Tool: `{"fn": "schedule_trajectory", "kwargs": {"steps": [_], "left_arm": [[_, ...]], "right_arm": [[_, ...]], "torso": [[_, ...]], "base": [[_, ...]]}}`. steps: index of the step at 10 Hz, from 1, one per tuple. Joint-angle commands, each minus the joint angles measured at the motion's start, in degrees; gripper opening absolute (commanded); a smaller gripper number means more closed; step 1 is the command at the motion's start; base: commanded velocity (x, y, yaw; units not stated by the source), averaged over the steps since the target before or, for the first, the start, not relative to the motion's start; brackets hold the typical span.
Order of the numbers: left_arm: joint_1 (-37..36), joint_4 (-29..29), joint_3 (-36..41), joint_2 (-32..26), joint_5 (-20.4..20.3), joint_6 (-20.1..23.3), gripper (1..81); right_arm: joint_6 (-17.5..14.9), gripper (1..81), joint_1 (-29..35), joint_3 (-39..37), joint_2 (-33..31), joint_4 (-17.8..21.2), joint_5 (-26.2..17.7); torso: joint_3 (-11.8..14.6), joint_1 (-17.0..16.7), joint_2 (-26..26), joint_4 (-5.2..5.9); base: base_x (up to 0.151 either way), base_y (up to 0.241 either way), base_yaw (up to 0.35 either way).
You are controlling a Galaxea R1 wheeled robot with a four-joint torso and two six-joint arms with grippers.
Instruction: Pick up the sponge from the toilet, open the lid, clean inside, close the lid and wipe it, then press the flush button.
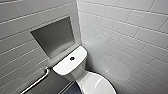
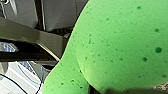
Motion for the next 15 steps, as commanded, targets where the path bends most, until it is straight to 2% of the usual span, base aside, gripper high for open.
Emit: {"fn": "schedule_trajectory", "kwargs": {"steps": [1,9,10,12,15], "left_arm": [[0.27,1.27,-2.57,2.41,4.41,0.55,81.1],[0.8,1.26,-6.79,4.78,4.15,0.46,81.1],[0.8,1.18,-6.79,4.78,4.15,0.46,81.1],[1.24,1.18,-6.7,4.6,4.33,0.46,81.1],[3.97,1.27,-6.97,4.34,4.15,0.46,81.1]], "right_arm": [[-0.17,1.0,-0.42,-1.49,0.92,-0.37,-5.77],[-0.17,1.0,-0.51,-2.02,2.15,-0.29,-5.68],[-0.17,1.0,-0.34,-2.02,2.15,0.06,-5.76],[0.27,1.0,1.24,-1.5,1.63,0.5,-5.94],[0.27,1.0,2.22,-1.76,1.1,0.16,-7.88]], "torso": [[4.61,-3.61,5.57,0.0],[21.3,-14.27,21.73,-0.02],[17.7,-11.89,17.97,-0.02],[19.22,-12.92,19.27,-0.02],[19.47,-13.12,19.62,-0.02]], "base": [[0.0,0.0,0.0],[0.0,0.0,0.0],[0.0,0.0,0.0],[0.0,0.0,0.0],[0.0,0.0,0.0]]}}
